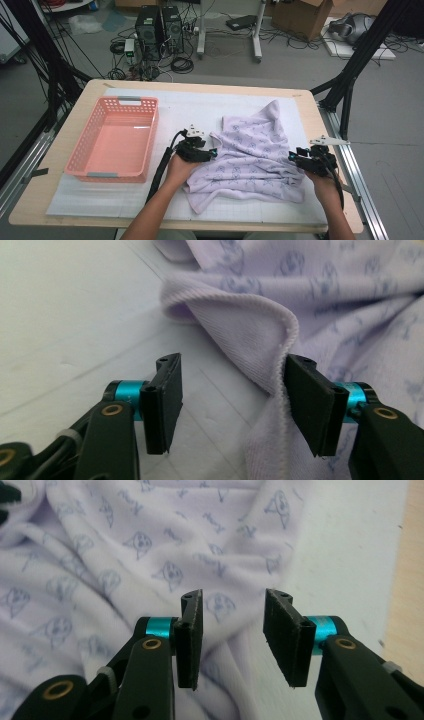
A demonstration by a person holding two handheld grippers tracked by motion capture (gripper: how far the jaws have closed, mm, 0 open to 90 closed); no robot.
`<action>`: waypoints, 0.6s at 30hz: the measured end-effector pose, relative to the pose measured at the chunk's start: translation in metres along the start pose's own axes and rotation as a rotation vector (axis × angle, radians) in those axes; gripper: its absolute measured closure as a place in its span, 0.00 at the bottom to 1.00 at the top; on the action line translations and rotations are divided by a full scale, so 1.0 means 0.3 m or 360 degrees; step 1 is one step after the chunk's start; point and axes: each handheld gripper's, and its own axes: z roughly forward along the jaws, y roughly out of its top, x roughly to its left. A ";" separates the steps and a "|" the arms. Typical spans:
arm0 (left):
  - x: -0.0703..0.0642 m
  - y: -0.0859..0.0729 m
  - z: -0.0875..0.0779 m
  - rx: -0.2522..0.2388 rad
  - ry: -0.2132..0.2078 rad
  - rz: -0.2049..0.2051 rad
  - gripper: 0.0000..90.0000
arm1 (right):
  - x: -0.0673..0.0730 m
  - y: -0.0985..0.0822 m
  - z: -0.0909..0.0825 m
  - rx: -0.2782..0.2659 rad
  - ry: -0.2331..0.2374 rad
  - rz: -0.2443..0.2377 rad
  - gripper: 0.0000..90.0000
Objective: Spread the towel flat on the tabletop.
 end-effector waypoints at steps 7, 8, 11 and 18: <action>-0.055 -0.022 -0.045 0.0076 -0.0070 0.0083 0.95 | 0.009 0.052 0.080 -0.0007 -0.0031 0.0021 0.62; -0.062 -0.026 -0.056 0.0102 -0.0088 0.0092 0.95 | 0.011 0.061 0.090 -0.0008 -0.0025 0.0024 0.62; -0.090 -0.050 -0.106 0.0124 -0.0118 0.0140 0.97 | 0.023 0.089 0.132 0.0033 -0.0022 0.0007 0.59; -0.086 -0.142 -0.232 0.0077 -0.0190 0.0086 0.97 | 0.106 0.116 0.263 0.0172 0.0051 -0.0167 0.58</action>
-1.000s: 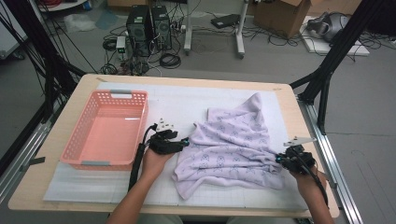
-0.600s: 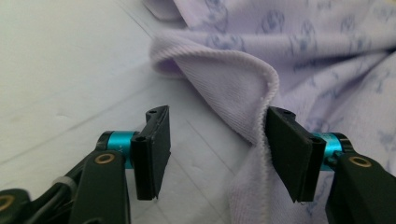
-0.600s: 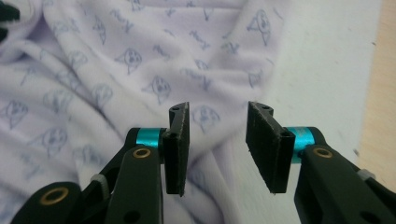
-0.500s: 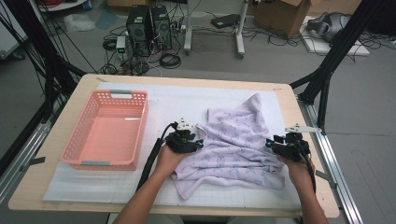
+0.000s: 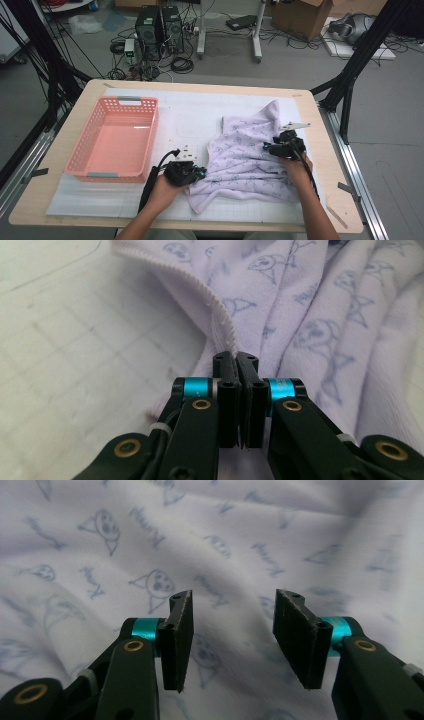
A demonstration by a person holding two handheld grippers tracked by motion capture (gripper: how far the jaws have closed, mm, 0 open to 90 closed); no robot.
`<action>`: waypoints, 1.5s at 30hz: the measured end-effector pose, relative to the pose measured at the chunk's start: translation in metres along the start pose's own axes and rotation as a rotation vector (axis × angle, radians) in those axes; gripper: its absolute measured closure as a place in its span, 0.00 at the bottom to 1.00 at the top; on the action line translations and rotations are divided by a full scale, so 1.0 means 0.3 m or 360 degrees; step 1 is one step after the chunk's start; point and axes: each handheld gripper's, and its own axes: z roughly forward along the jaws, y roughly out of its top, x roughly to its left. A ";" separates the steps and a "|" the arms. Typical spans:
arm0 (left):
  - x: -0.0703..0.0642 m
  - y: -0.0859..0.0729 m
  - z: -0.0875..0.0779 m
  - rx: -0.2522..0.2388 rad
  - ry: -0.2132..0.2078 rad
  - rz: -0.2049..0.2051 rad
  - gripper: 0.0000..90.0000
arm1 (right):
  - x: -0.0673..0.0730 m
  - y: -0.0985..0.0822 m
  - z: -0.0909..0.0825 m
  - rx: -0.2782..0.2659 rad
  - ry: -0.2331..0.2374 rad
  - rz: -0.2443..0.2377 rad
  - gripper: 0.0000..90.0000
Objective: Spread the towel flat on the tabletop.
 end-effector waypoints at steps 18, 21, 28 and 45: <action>0.146 0.201 0.059 -0.0245 0.0179 -0.0152 0.48 | 0.060 -0.153 -0.161 0.0080 0.0334 -0.0192 0.90; 0.174 0.230 0.133 -0.0194 0.0192 -0.0169 0.50 | 0.042 -0.152 -0.187 -0.0043 0.0314 -0.0139 0.70; 0.214 0.297 0.281 -0.0102 0.0219 -0.0201 0.51 | -0.014 -0.158 -0.239 -0.0242 0.0175 0.0003 0.70; 0.137 0.363 0.428 0.0143 0.0208 0.0001 0.96 | -0.033 -0.172 -0.235 -0.0247 0.0096 0.0040 0.65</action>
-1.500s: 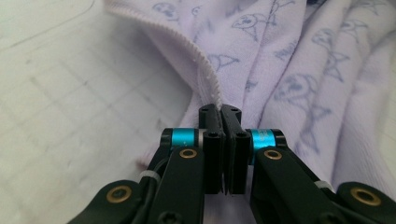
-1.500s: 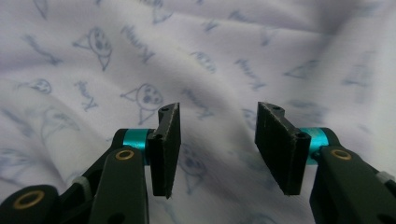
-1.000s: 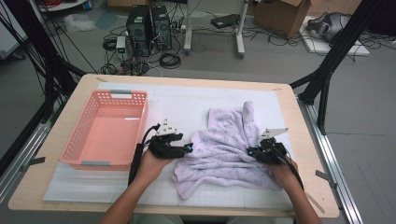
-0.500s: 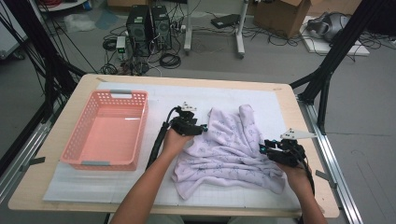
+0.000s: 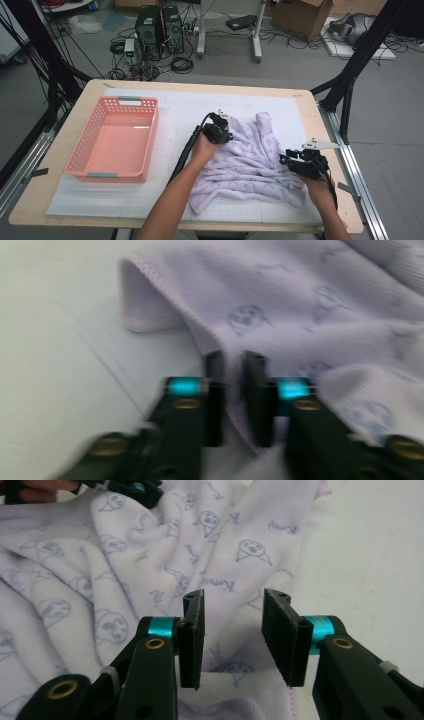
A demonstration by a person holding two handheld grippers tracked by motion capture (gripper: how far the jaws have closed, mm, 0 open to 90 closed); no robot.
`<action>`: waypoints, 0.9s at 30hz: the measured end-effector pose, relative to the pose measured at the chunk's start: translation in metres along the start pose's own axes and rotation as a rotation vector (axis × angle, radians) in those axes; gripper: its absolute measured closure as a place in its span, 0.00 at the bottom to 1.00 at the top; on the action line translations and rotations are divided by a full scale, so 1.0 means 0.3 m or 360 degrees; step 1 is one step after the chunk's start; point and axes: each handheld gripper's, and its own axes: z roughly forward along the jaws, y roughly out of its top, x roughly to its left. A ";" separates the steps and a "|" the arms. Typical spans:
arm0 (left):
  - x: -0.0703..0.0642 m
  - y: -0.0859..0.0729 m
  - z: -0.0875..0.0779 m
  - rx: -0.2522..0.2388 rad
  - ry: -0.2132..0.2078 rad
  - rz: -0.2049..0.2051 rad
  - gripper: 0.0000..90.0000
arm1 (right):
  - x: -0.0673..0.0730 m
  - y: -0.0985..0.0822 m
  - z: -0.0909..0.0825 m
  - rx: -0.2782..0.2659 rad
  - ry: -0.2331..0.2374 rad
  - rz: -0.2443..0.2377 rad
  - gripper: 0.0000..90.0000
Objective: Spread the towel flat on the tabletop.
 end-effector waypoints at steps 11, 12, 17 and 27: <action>0.009 -0.186 -0.216 -0.0008 -0.0143 -0.0071 0.96 | -0.002 0.072 0.117 0.0081 -0.0089 -0.0008 0.53; 0.007 -0.199 -0.238 -0.0016 -0.0133 -0.0043 0.96 | 0.003 0.087 0.139 0.0103 -0.0094 -0.0004 0.53; 0.007 -0.256 -0.312 -0.0041 -0.0099 -0.0047 0.96 | 0.035 0.149 0.248 0.0199 -0.0089 -0.0046 0.60; 0.033 -0.325 -0.354 -0.0054 -0.0097 -0.0093 0.97 | 0.002 0.135 0.230 0.0385 -0.0215 -0.0118 0.92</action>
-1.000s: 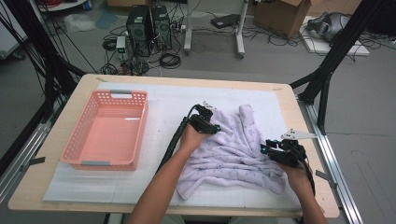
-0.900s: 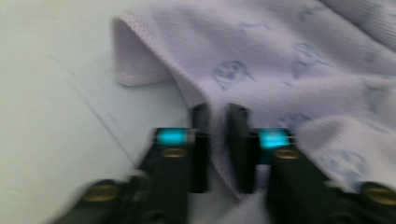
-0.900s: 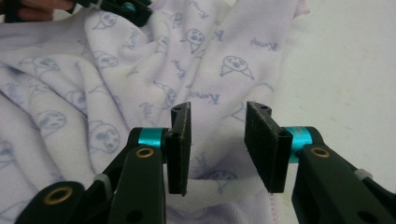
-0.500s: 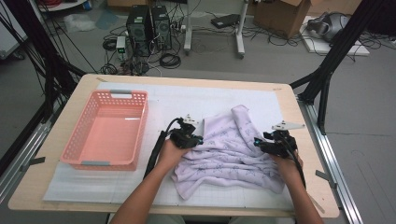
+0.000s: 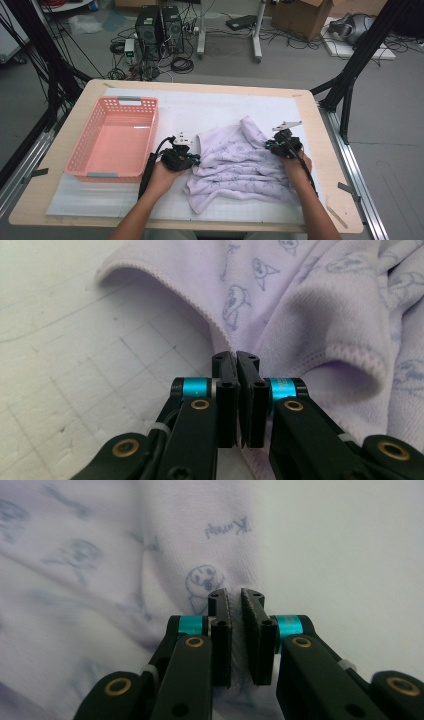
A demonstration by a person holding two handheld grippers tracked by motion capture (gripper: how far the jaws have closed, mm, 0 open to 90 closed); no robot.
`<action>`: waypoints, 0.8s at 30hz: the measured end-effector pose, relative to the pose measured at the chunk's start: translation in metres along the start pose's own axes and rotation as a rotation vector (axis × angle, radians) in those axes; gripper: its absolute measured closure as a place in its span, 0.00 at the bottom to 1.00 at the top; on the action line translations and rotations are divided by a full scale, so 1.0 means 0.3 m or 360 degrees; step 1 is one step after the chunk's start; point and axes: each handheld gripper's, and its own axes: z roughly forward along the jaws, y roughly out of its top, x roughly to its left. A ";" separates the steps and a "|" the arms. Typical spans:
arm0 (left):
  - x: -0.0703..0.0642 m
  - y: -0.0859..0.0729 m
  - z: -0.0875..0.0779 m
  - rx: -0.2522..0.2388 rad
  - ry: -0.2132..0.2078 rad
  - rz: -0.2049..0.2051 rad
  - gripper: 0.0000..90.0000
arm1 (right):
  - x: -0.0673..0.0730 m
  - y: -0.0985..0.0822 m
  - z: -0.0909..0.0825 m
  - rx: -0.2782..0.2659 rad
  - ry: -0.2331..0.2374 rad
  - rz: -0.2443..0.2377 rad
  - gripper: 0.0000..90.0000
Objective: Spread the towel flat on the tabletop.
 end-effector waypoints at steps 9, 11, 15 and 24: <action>0.019 0.024 0.008 -0.0107 0.0005 -0.0078 0.58 | -0.015 -0.069 -0.103 -0.0031 0.0115 0.0021 0.73; 0.037 0.045 0.008 -0.0165 0.0047 -0.0103 0.54 | -0.038 -0.066 -0.119 -0.0161 0.0152 0.0068 0.65; 0.080 0.080 0.038 -0.0242 0.0122 -0.0177 0.53 | -0.100 -0.061 -0.125 -0.0340 0.0105 0.0151 0.65; 0.092 0.108 0.160 -0.0164 0.0195 -0.0209 0.57 | -0.201 -0.035 0.001 -0.0231 0.0064 0.0274 0.79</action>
